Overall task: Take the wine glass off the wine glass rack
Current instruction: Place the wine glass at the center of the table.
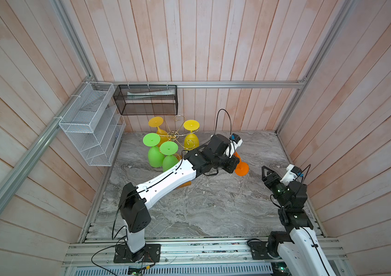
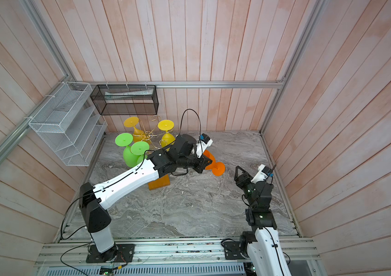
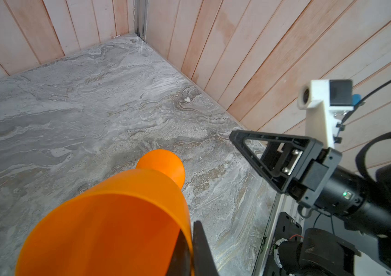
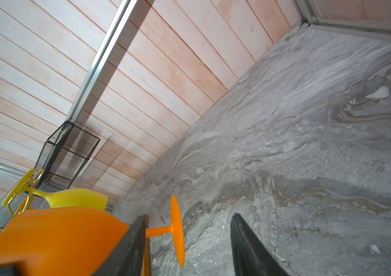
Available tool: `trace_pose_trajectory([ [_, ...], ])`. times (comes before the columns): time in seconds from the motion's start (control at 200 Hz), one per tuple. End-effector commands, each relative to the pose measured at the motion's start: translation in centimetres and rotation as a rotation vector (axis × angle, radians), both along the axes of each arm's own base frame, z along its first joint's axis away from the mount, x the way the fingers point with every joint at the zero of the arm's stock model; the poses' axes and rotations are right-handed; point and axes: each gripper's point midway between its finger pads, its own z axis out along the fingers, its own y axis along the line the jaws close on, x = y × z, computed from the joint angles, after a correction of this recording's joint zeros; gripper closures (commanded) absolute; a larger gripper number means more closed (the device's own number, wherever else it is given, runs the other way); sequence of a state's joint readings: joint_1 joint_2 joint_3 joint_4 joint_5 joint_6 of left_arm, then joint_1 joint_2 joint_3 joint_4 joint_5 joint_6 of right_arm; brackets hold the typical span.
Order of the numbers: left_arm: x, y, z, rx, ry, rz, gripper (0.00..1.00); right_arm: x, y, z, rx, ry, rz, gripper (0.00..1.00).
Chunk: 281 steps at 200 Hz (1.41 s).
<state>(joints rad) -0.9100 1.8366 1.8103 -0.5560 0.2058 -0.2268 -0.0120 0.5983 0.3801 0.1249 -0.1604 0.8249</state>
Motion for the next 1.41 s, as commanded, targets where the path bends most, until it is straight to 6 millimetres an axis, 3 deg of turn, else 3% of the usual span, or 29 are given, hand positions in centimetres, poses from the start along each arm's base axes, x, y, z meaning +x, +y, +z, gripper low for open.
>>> trace_pose_trajectory([
  [0.0,0.7,0.7,-2.3,0.109,-0.002,0.027,1.0,0.3,-1.3,-0.2,-0.082,0.058,-0.058,0.41],
  [0.235,1.2,1.6,-6.9,0.303,0.03,0.064,1.0,0.6,-1.2,-1.8,-0.109,0.145,-0.041,0.37],
  [0.39,1.3,1.7,-8.3,0.36,0.04,0.071,1.0,0.5,-1.1,-2.1,-0.118,0.165,-0.036,0.37],
  [1.035,2.1,1.0,-10.3,0.479,0.041,0.058,1.0,-0.3,-0.8,-3.2,-0.139,0.206,-0.018,0.36],
  [1.355,2.5,0.8,-11.0,0.506,0.045,0.057,0.95,-0.5,-0.6,-3.5,-0.14,0.207,-0.011,0.37],
  [1.37,1.2,-0.2,-11.0,0.507,0.038,0.028,0.95,-0.5,-0.6,-3.5,-0.139,0.207,-0.01,0.37],
  [1.401,1.0,-0.3,-11.1,0.509,0.038,0.025,0.95,-0.6,-0.6,-3.5,-0.138,0.207,-0.006,0.37],
])
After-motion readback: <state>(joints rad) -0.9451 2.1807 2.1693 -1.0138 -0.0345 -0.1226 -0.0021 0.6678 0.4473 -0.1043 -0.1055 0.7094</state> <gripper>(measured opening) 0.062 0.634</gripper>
